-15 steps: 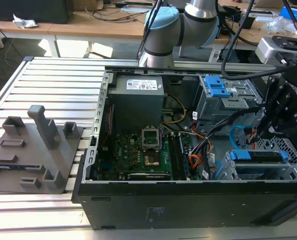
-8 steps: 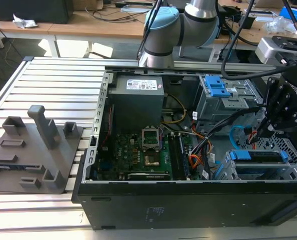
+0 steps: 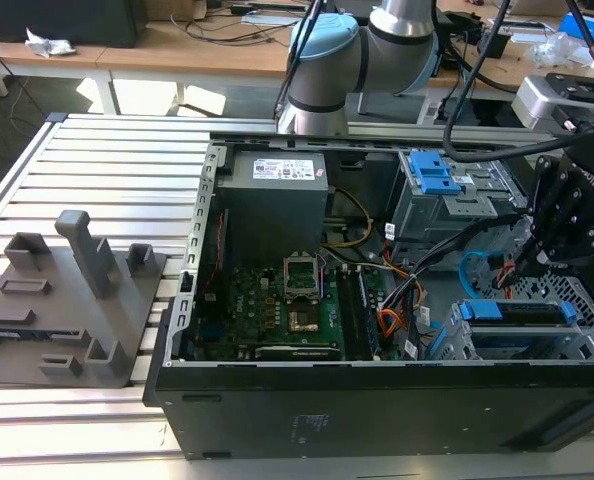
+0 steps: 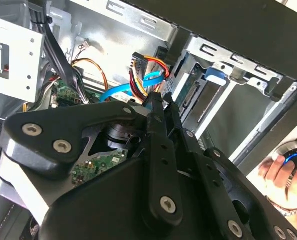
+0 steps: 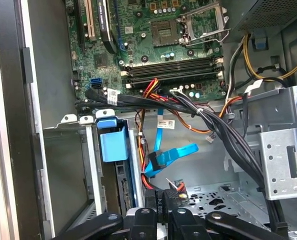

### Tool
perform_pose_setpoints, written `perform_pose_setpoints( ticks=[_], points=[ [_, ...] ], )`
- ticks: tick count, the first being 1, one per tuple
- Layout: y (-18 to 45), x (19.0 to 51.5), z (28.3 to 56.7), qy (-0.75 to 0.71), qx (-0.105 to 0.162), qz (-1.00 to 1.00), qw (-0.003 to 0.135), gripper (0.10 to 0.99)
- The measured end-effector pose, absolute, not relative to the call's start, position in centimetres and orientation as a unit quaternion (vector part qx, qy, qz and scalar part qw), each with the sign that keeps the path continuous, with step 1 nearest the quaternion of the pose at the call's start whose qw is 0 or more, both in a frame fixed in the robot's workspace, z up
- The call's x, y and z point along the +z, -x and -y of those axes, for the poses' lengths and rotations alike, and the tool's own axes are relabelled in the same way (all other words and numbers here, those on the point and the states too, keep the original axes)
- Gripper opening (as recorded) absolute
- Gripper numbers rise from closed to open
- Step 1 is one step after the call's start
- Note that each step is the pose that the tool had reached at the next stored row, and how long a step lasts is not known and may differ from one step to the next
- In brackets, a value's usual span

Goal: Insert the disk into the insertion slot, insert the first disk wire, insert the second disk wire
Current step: 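Insert the first disk wire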

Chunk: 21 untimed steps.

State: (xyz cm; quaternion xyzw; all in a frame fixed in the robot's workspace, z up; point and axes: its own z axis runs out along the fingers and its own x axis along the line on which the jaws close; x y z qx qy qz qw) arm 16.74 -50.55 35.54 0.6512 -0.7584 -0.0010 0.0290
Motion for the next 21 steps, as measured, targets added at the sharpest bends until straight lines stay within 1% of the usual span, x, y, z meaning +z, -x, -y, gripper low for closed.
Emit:
perform_pose_setpoints(
  ticks=[6,21],
  points=[
    [-16.7,35.5,52.1,-0.651,-0.001,0.758,0.029,0.180],
    [-17.0,34.4,53.1,-0.668,-0.002,0.744,0.028,0.180]
  ],
)
